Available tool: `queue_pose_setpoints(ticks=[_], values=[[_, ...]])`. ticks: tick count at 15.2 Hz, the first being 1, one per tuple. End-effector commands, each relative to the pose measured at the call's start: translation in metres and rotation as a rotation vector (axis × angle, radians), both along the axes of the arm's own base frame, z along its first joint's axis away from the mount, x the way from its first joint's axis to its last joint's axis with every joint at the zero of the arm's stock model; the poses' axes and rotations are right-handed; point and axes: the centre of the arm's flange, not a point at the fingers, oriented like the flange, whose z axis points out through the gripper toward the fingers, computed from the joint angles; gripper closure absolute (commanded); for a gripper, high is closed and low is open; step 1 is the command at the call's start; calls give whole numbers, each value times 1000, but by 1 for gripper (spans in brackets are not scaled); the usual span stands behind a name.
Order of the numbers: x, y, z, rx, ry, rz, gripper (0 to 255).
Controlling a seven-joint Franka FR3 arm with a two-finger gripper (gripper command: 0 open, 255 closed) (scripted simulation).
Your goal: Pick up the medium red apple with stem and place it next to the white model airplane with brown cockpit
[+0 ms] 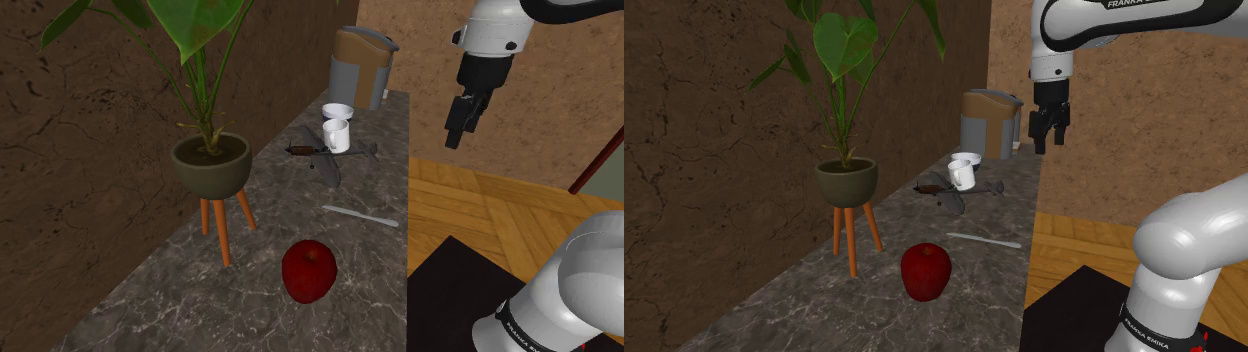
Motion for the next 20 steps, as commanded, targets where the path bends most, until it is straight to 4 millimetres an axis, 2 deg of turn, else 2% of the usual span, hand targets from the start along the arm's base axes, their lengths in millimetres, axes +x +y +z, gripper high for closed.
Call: queue_pose_setpoints(ticks=[1,11,20], values=[[0,0,0,0,0,0,0],[0,102,-58,74,31,-327,0],[28,193,-104,141,58,-621,0]])
